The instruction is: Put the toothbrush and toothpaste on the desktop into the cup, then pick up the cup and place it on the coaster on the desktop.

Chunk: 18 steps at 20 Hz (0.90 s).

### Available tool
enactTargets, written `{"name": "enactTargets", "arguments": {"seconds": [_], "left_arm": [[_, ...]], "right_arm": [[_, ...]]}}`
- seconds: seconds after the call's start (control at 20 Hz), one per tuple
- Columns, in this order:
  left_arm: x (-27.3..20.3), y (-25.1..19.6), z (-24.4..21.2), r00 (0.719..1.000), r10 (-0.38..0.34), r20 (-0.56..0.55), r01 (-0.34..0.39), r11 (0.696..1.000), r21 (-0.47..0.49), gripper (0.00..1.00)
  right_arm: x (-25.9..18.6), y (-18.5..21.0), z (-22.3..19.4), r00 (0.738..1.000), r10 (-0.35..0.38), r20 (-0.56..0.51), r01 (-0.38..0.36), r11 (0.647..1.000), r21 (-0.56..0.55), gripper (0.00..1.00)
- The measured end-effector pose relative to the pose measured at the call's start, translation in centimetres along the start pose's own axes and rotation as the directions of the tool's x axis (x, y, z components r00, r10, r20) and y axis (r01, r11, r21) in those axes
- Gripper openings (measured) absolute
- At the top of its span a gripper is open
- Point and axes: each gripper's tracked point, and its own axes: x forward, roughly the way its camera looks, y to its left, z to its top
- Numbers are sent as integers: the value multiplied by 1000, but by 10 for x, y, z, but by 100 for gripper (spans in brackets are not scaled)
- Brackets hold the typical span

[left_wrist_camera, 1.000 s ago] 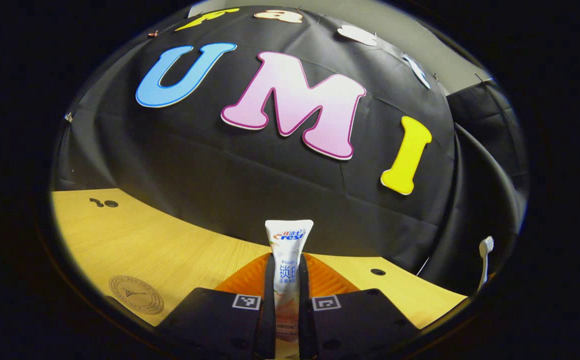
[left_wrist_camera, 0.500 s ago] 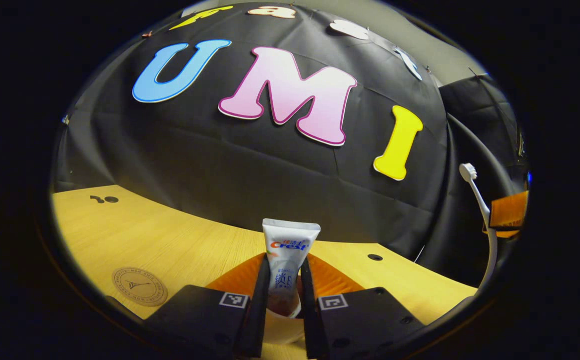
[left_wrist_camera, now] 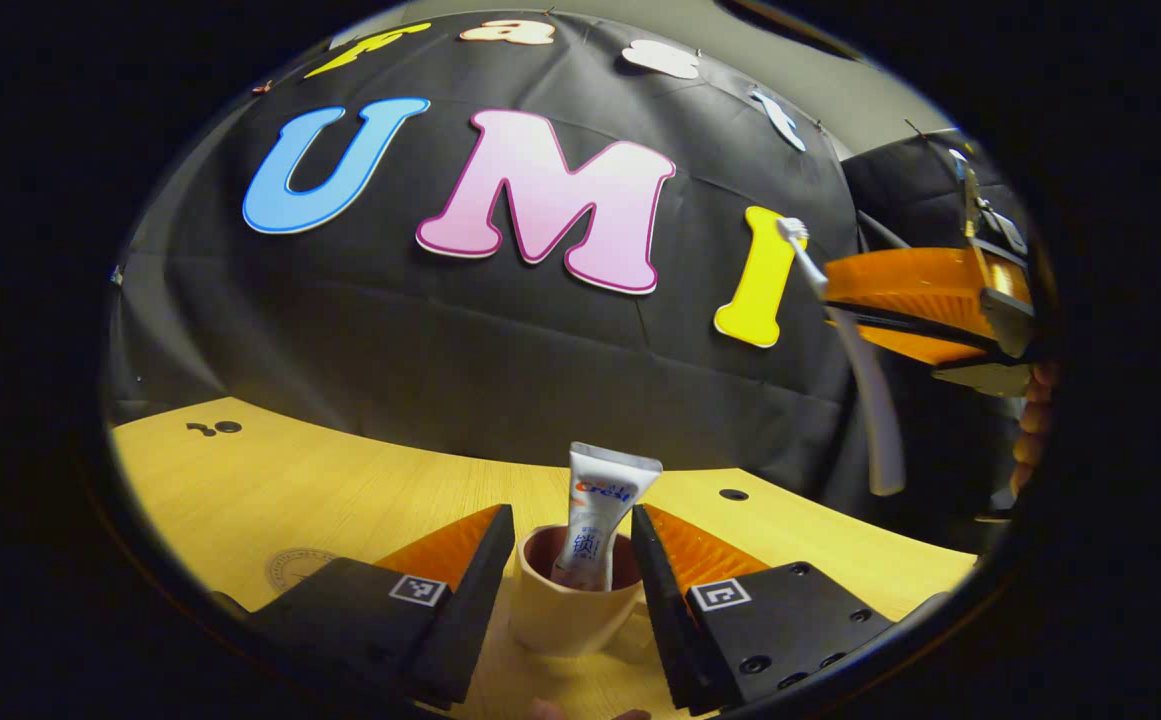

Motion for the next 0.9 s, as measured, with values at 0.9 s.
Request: {"name": "enactTargets", "arguments": {"seconds": [0.9], "left_arm": [[-118,52,-26,986,142,-85,-145,989,-38,77]], "right_arm": [[96,79,-125,957,228,-177,-275,907,-320,7]]}}
